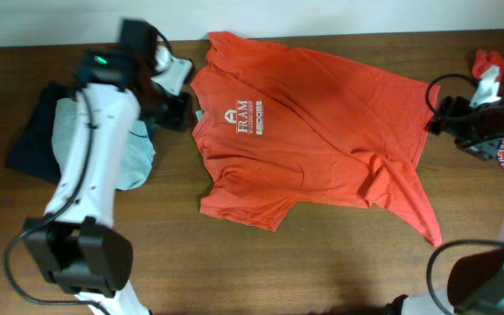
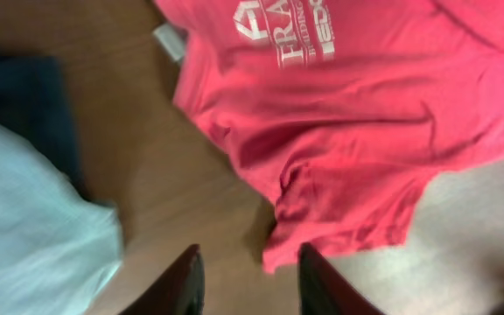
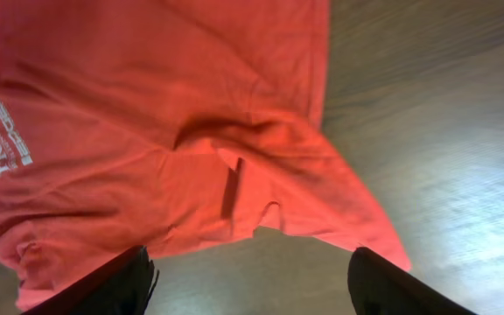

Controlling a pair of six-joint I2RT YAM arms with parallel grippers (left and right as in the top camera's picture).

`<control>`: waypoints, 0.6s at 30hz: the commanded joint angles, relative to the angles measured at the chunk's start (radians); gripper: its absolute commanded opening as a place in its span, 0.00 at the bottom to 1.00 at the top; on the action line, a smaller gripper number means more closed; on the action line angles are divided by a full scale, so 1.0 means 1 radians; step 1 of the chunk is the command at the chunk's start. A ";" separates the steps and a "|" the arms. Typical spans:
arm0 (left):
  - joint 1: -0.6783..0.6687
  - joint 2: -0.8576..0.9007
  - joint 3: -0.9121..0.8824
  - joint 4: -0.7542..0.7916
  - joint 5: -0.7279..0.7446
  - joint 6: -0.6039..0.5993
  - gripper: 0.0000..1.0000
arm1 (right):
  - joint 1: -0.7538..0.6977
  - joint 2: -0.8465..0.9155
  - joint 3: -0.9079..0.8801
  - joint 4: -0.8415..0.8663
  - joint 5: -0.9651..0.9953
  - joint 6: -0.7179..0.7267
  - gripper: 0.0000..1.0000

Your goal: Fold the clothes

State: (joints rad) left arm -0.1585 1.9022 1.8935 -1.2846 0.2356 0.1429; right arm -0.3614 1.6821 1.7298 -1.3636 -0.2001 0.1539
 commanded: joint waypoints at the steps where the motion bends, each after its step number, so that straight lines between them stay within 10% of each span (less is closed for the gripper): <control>1: -0.039 -0.003 -0.210 0.126 0.008 0.014 0.44 | -0.005 0.039 -0.063 0.023 -0.095 0.000 0.79; 18: -0.044 0.166 -0.568 0.523 0.106 -0.154 0.53 | -0.005 0.046 -0.134 0.088 -0.156 -0.022 0.88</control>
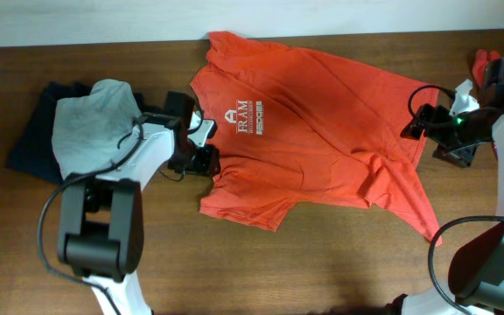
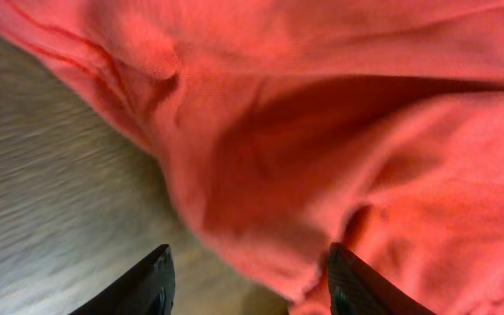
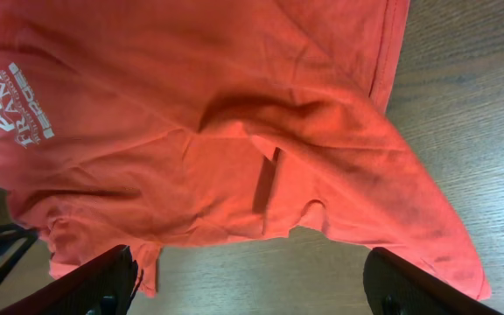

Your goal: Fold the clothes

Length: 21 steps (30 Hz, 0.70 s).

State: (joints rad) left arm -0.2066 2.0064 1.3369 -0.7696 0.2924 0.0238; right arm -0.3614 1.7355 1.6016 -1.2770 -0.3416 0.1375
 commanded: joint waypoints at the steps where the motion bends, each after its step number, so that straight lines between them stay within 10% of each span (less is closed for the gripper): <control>1: 0.004 0.072 -0.011 0.013 0.056 -0.035 0.51 | -0.005 -0.008 -0.006 0.002 -0.014 -0.006 0.88; 6: 0.011 0.088 -0.005 0.040 0.034 -0.092 0.01 | -0.005 -0.008 -0.006 0.014 -0.014 -0.006 0.88; 13: 0.124 0.053 0.063 -0.154 -0.247 -0.274 0.00 | -0.005 0.004 -0.006 0.113 -0.014 -0.006 0.82; 21: 0.243 0.033 0.063 -0.183 -0.229 -0.228 0.00 | 0.039 0.157 -0.010 0.245 -0.013 -0.006 0.24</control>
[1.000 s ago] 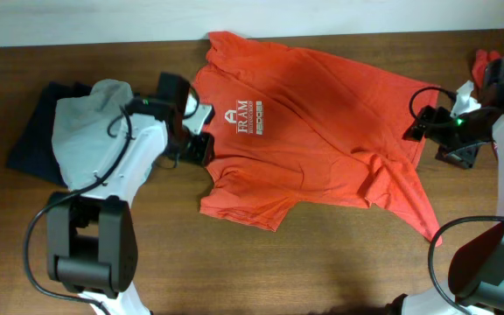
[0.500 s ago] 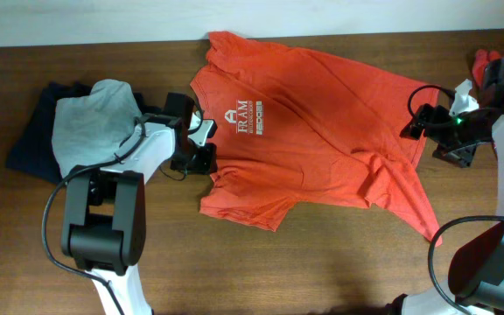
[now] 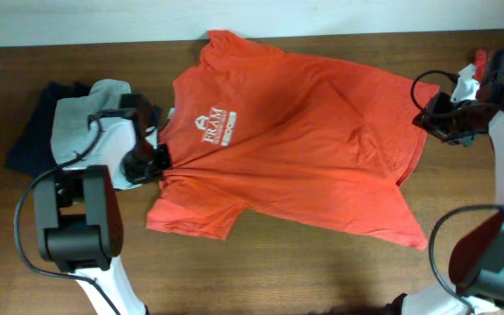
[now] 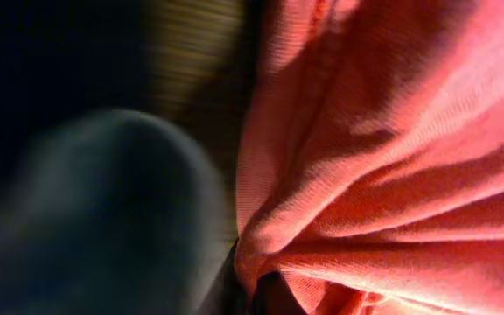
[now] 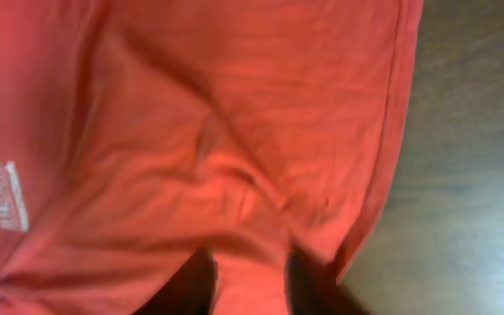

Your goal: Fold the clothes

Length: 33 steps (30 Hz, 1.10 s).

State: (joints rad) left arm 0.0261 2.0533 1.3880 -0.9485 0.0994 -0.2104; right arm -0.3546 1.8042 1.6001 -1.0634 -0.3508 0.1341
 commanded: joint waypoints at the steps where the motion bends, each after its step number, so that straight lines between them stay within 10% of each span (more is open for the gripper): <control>1: 0.010 -0.014 0.012 -0.004 -0.036 0.007 0.01 | 0.043 0.112 -0.008 0.048 -0.005 -0.003 0.21; 8: 0.006 -0.014 0.012 -0.005 -0.037 0.006 0.01 | 0.093 0.295 -0.008 0.183 0.077 0.044 0.04; 22: 0.008 -0.014 0.012 -0.003 -0.037 0.006 0.35 | 0.092 0.473 -0.014 0.228 0.237 0.298 0.04; 33: 0.008 -0.019 0.012 -0.008 -0.037 0.006 0.36 | -0.023 0.527 0.119 0.420 0.351 0.208 0.04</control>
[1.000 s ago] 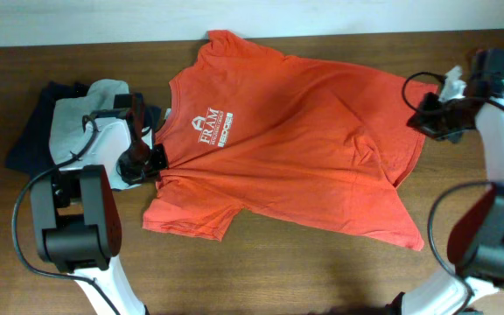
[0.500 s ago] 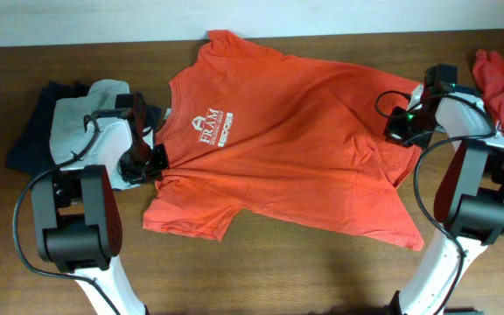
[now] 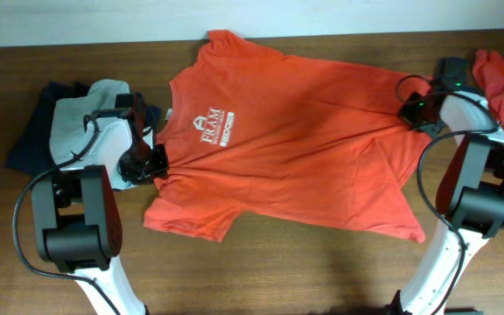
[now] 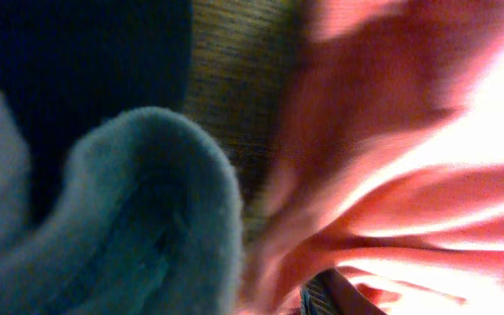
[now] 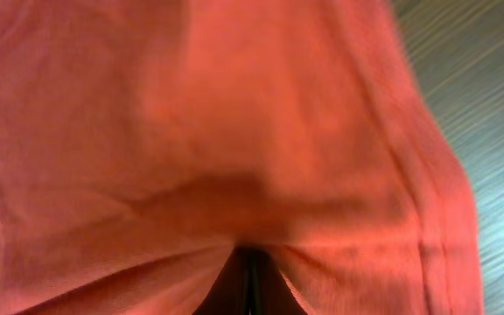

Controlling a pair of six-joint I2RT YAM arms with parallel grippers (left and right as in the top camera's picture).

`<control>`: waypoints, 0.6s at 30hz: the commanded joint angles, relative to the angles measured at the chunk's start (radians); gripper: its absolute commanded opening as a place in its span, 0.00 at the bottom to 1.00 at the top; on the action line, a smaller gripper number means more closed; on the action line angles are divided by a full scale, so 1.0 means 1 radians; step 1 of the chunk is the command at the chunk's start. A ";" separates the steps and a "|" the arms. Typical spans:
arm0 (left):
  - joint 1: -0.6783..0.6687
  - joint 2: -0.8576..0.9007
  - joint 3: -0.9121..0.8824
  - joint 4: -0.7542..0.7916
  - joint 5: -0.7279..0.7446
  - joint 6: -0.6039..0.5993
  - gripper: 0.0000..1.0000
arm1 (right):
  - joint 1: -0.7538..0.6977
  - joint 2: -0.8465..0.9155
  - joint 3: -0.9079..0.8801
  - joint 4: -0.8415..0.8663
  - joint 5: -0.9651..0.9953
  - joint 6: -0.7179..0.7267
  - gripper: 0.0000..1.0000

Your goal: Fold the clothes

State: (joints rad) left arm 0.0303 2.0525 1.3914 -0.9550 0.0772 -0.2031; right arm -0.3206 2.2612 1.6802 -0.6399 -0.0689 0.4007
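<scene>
An orange T-shirt (image 3: 296, 149) with a white chest logo (image 3: 215, 128) lies spread on the wooden table (image 3: 322, 271), neck to the left. My left gripper (image 3: 153, 163) is shut on the shirt's left edge beside the clothes pile. In the left wrist view, orange cloth (image 4: 392, 201) bunches around one finger (image 4: 326, 299). My right gripper (image 3: 412, 111) is shut on the shirt's far right edge. The right wrist view shows that cloth (image 5: 234, 114) pinched into a fold at the jaws (image 5: 248, 262).
A pale grey garment (image 3: 90, 109) lies on a navy one (image 3: 29, 140) at the left, touching my left arm; both also appear close up, grey (image 4: 147, 219) and navy (image 4: 86, 70). A red garment lies at the right edge. A white wall runs along the back.
My right gripper has moved in from beside the shirt's right edge and is now shut on that edge. The shirt's right side lies flatter. My left gripper has barely moved.
Both grippers were open and off the wrinkled shirt, the left one raised near the pile. Then the left stood open at the shirt's left edge. Then it was shut on that edge, with the shirt shifted left and smoother. Now both grippers hold the shirt.
</scene>
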 commanded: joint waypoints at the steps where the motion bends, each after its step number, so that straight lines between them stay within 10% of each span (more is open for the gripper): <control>1: 0.003 -0.019 0.008 0.000 -0.014 -0.001 0.36 | -0.062 0.070 0.062 -0.008 0.047 -0.085 0.04; 5: 0.003 -0.019 0.018 0.002 -0.014 -0.001 0.36 | -0.063 0.070 0.130 -0.021 -0.061 -0.213 0.07; 10: 0.003 -0.070 0.095 -0.012 -0.013 0.059 0.37 | -0.068 0.048 0.239 -0.135 -0.232 -0.241 0.49; 18: -0.041 -0.126 0.258 0.080 0.095 0.311 0.52 | -0.063 -0.036 0.408 -0.381 -0.324 -0.239 0.53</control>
State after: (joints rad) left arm 0.0200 1.9709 1.5993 -0.9112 0.1219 -0.0292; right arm -0.3893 2.3058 2.0251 -0.9604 -0.3340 0.1764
